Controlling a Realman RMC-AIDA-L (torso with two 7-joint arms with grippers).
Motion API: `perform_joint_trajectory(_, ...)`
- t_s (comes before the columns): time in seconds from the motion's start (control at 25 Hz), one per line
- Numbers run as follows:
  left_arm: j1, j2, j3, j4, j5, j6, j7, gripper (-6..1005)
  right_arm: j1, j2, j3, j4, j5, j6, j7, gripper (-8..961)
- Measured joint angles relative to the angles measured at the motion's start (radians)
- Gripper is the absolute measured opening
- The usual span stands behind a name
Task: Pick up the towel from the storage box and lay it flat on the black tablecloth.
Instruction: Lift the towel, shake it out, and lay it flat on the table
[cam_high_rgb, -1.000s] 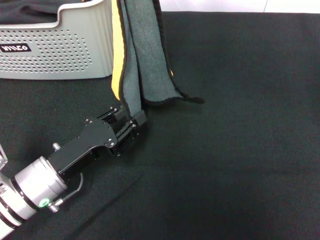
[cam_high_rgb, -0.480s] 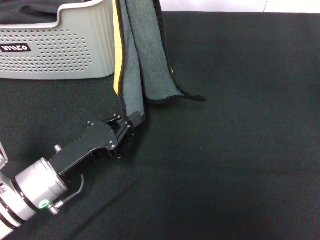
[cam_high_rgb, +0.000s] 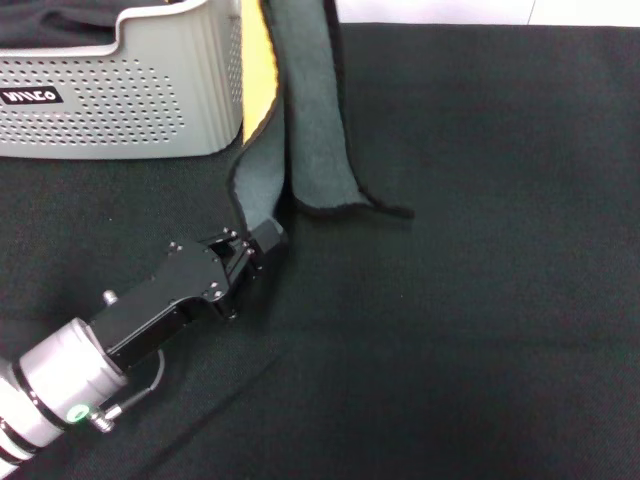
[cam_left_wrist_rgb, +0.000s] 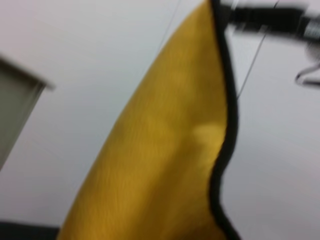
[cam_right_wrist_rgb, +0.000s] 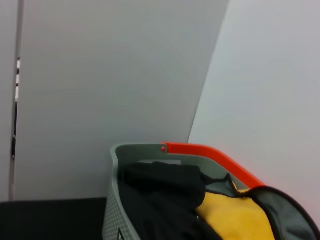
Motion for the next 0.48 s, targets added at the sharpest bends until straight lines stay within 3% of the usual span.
perform_joint_trajectory(0.28, 0.065, 0.006, 0.003, 0.107, 0.009, 0.152, -0.009, 40, -0.178, -0.001, 0.172, 0.014, 0.235, 0.145, -0.104, 6)
perform_joint_trajectory(0.48, 0.080, 0.034, 0.006, 0.214, 0.066, 0.254, -0.074, 39, -0.308, -0.001, 0.231, 0.051, 0.381, 0.235, -0.203, 6)
